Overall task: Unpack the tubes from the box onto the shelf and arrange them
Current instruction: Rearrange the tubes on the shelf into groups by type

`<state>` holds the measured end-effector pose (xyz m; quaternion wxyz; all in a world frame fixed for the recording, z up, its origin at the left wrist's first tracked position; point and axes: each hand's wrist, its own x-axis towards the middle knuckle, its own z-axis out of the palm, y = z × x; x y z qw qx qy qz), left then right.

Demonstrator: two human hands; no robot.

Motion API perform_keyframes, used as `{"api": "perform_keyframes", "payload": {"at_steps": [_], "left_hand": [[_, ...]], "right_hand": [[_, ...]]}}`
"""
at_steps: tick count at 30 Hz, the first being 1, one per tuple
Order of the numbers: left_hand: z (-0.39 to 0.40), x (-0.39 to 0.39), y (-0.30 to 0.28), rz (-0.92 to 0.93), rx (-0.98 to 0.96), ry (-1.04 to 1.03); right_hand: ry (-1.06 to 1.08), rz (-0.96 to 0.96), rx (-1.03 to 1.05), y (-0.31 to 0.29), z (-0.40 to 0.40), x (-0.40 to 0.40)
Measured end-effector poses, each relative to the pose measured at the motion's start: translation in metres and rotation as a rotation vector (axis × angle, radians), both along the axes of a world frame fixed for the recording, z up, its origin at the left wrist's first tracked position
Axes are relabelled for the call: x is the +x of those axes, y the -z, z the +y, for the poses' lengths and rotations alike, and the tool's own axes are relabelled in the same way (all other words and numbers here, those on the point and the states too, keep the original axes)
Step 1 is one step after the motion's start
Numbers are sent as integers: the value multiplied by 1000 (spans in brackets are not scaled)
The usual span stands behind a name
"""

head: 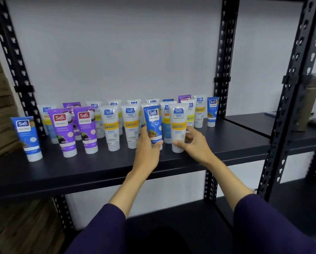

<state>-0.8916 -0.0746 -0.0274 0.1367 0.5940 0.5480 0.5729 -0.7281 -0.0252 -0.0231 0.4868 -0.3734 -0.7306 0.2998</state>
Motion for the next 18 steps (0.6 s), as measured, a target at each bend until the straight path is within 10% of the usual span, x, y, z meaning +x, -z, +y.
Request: {"api": "perform_keyframes", "payload": {"at_steps": [18], "left_hand": [[-87,-156,-5,-170,185,-346]], "right_hand": [[-294,-38,-9,-10,-34,-164]]}}
